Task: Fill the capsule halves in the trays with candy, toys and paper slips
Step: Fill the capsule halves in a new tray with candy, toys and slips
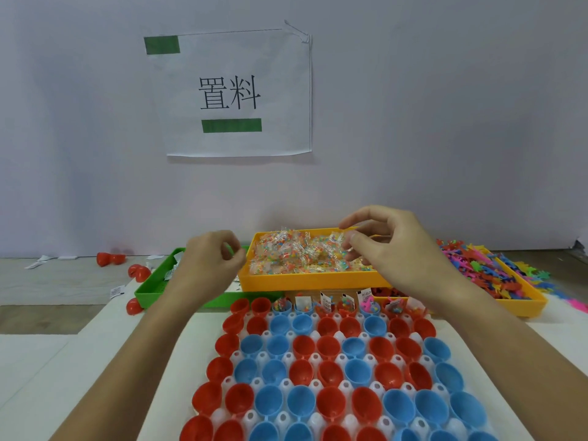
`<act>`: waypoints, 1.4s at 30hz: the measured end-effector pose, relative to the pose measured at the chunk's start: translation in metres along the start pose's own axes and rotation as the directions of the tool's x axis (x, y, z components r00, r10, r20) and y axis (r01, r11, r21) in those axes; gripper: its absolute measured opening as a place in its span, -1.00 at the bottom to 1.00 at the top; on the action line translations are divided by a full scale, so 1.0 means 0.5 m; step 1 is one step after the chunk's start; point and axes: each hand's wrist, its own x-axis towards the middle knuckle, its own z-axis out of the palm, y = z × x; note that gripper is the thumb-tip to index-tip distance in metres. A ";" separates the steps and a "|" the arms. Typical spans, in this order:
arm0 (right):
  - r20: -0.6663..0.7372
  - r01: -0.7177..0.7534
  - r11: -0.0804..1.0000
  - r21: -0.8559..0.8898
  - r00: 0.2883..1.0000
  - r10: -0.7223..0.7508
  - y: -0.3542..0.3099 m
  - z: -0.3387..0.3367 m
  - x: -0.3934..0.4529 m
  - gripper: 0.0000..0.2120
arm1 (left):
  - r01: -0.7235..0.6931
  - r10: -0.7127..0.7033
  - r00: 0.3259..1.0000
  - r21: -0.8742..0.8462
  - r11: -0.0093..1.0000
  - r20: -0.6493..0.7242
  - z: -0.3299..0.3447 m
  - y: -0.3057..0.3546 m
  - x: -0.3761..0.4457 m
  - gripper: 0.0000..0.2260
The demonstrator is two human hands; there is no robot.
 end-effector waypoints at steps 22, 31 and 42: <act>-0.013 0.006 0.999 -0.045 1.000 -0.007 -0.003 0.005 -0.004 -0.84 | 0.107 -0.173 0.948 0.242 0.964 0.269 0.049 -0.079 -0.005 -0.66; -0.015 0.018 0.999 -0.043 1.000 -0.019 0.006 0.005 -0.001 -0.85 | 0.155 -0.226 0.945 0.282 0.947 0.238 0.059 -0.091 -0.008 -0.52; -0.026 0.035 0.999 -0.035 0.999 -0.036 0.009 0.004 0.000 -0.83 | 0.149 -0.192 0.962 0.221 0.964 0.192 0.057 -0.078 -0.005 -0.60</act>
